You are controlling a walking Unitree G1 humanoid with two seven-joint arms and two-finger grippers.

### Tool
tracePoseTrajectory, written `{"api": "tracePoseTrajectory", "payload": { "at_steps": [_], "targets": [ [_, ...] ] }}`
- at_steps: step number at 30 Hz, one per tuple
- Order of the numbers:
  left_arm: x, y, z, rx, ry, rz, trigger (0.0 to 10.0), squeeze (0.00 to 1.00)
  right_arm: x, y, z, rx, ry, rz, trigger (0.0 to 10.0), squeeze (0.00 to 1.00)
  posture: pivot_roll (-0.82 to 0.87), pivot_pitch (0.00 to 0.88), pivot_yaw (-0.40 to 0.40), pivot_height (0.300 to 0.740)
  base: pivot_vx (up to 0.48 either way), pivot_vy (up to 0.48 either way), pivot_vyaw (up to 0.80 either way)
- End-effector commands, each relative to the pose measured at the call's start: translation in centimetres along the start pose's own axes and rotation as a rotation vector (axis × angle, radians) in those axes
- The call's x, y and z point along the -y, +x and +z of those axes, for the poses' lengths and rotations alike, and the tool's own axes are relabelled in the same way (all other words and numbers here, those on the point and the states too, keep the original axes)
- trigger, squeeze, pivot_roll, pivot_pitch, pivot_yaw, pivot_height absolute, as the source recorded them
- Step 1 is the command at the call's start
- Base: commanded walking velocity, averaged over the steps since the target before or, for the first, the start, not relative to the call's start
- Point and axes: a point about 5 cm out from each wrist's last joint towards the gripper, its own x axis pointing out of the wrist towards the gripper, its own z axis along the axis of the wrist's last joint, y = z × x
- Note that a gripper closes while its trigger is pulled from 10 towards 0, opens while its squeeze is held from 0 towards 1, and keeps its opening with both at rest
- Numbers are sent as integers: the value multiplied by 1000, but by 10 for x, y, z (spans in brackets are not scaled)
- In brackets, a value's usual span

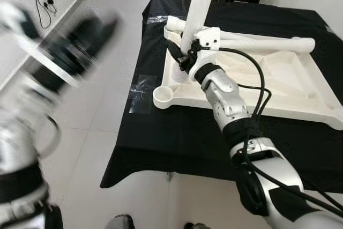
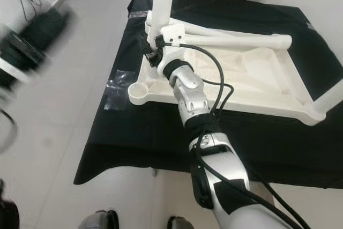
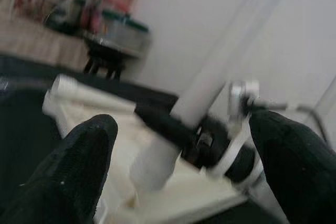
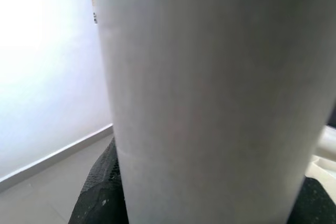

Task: Building children table

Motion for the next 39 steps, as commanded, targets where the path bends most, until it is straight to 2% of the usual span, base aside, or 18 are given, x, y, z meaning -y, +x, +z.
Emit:
{"api": "tracePoseTrajectory", "payload": {
  "at_steps": [1,5,6,8,9,11,14,17,20,23,26,28,29,30,32,34,39],
  "targets": [
    [7,-5,-7,-33,13,24,10000,0,-3,3,3,20,35,5,10000,0,144,271,-109,740,0,0,0],
    [12,-30,-32,-177,65,92,10000,0,-20,9,5,48,82,93,10000,0,171,279,-120,740,0,0,0],
    [12,-30,-32,-177,65,92,10000,0,-20,9,5,48,82,93,10000,0,171,279,-120,740,0,0,0],
    [18,-47,-48,-258,71,121,10000,0,-30,9,5,65,129,168,10000,0,196,282,-140,740,0,0,0],
    [24,-56,-58,-316,90,134,10000,0,-36,9,5,62,146,254,10000,0,198,292,-157,740,0,0,0],
    [30,-66,-68,-375,114,147,10000,0,-43,6,5,62,142,369,10000,0,192,304,-166,740,0,0,0],
    [32,-70,-72,-392,129,166,10000,0,-44,3,5,69,133,428,10000,0,192,306,-169,740,0,0,0],
    [42,-73,-86,-454,193,161,10000,0,-36,-7,3,56,137,549,10000,0,202,331,-169,740,0,0,0],
    [50,-81,-98,-509,223,140,10000,0,-26,-9,-1,24,102,583,10000,0,201,347,-152,740,0,0,0],
    [57,-86,-99,-513,232,146,10000,0,-18,-7,3,19,84,574,10000,0,207,351,-128,740,0,0,0],
    [63,-92,-93,-483,234,190,10000,0,-5,-4,20,58,114,586,10000,0,218,378,-106,740,0,0,0],
    [69,-94,-93,-482,235,190,10000,0,-1,-5,27,82,136,615,10000,0,215,392,-99,740,0,0,0],
    [77,-95,-93,-479,240,171,10000,0,1,-8,29,90,159,669,10000,0,214,415,-88,740,0,0,0],
    [77,-95,-93,-479,240,171,10000,0,1,-8,29,90,159,669,10000,0,214,415,-88,740,0,0,0],
    [87,-93,-91,-474,256,143,10000,0,2,-11,29,74,146,715,10000,0,210,447,-82,740,0,0,0],
    [87,-93,-91,-474,256,143,10000,0,2,-11,29,74,146,715,10000,0,210,447,-82,740,0,0,0],
    [113,-93,-89,-452,293,104,10000,0,-4,-12,31,66,110,793,10000,0,198,482,-86,740,0,0,0]
  ]
}}
